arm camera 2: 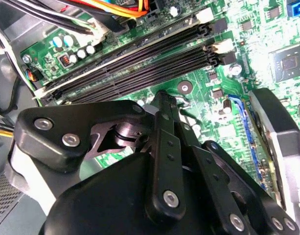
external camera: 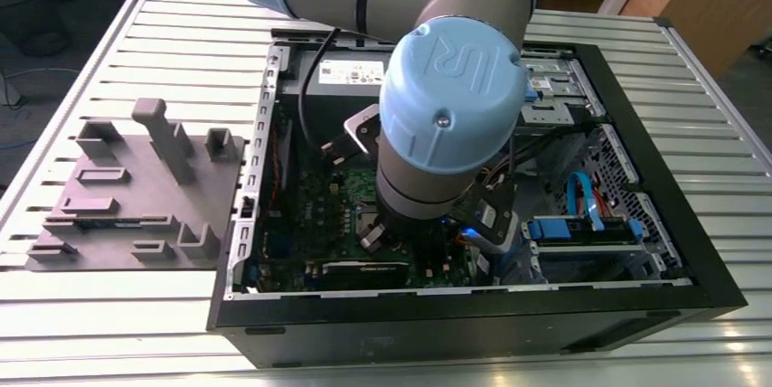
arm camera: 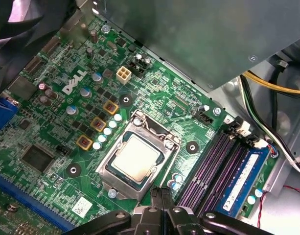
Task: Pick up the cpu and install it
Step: 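Install the first cpu locking lever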
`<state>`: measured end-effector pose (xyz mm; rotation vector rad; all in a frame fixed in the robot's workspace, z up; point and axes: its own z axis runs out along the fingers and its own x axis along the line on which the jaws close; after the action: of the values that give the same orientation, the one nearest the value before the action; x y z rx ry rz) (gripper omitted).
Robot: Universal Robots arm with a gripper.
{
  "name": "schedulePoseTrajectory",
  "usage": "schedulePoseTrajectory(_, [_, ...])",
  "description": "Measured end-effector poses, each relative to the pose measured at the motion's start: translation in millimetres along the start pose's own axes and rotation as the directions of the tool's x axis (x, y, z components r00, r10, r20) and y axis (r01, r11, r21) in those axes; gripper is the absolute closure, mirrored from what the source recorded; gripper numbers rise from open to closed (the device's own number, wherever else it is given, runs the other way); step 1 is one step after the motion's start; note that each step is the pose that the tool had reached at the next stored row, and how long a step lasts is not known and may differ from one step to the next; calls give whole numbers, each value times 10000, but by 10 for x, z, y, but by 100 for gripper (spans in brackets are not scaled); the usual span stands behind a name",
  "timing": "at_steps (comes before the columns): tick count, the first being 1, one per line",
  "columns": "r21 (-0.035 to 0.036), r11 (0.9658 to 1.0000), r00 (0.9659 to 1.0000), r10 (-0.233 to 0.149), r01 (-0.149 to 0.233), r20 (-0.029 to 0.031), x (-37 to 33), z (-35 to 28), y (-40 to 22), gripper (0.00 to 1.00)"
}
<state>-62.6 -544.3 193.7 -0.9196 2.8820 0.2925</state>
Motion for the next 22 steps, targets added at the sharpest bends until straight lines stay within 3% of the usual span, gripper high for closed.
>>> schedulePoseTrajectory(13, [-2, 10000, 10000, -10, 10, -1, -7, -22, 6, 89])
schedulePoseTrajectory(17, [-2, 10000, 10000, -10, 10, -2, -19, -98, 20, 89])
schedulePoseTrajectory(22, [-2, 10000, 10000, -9, 9, -1, -42, -241, 42, 89])
